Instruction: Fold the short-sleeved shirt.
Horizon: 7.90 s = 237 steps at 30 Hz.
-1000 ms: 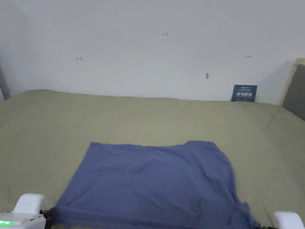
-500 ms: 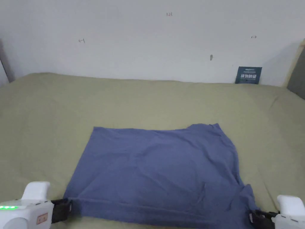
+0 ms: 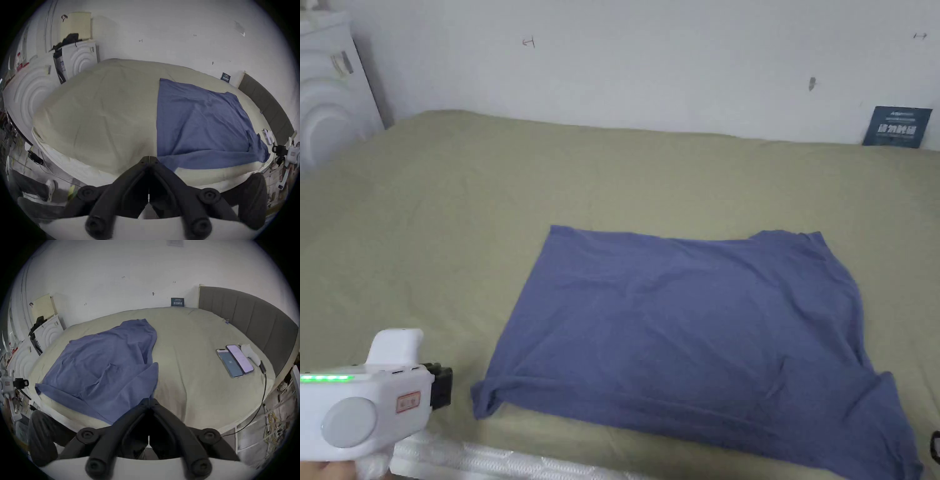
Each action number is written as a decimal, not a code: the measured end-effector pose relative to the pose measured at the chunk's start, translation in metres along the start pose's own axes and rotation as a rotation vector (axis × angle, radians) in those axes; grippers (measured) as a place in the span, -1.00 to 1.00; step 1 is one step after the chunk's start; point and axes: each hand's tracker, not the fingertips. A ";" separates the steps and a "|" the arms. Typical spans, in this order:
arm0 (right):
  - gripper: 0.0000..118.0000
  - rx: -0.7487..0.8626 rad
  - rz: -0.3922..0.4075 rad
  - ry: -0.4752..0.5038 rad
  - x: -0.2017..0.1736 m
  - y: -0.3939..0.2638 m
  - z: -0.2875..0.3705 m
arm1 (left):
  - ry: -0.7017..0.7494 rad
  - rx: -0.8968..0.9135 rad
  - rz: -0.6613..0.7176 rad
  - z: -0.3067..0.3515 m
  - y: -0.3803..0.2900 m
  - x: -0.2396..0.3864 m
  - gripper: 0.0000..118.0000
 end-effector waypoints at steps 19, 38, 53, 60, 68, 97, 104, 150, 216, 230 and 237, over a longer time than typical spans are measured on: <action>-1.00 -0.067 0.078 0.015 0.008 -0.021 -0.023 | 0.005 -0.083 -0.064 -0.065 0.002 0.027 -0.97; -0.94 -0.077 0.160 0.011 -0.012 0.005 -0.033 | -0.010 -0.061 -0.037 -0.046 0.023 0.027 -0.97; -0.94 -0.041 0.164 -0.030 -0.040 0.177 -0.155 | 0.006 -0.055 -0.080 -0.131 0.175 0.055 -0.97; -0.92 -0.160 0.147 -0.070 -0.042 0.181 -0.222 | 0.033 -0.133 -0.105 -0.202 0.188 0.067 -0.83; 0.79 -0.092 0.058 -0.040 -0.034 0.174 -0.171 | 0.035 -0.039 -0.067 -0.168 0.172 0.054 0.98; 0.27 -0.141 0.065 0.007 -0.019 0.096 -0.157 | -0.052 -0.197 -0.025 -0.169 0.103 0.067 -0.89; 0.52 -0.196 -0.032 0.018 -0.019 0.115 -0.190 | 0.028 -0.194 -0.087 -0.171 0.105 0.068 -0.89; -1.00 -0.015 0.080 0.002 -0.035 0.060 -0.055 | -0.020 0.002 -0.108 -0.061 0.095 0.045 -0.89; -1.00 -0.016 0.145 0.039 -0.009 0.012 -0.007 | -0.091 0.066 -0.167 -0.015 0.025 0.022 -0.92; 0.85 0.016 0.050 0.016 -0.012 0.001 0.010 | -0.057 0.049 -0.093 -0.011 0.010 0.007 0.92; -1.00 0.139 0.093 0.007 -0.066 0.013 0.026 | -0.009 0.152 -0.029 0.023 0.026 0.021 -1.00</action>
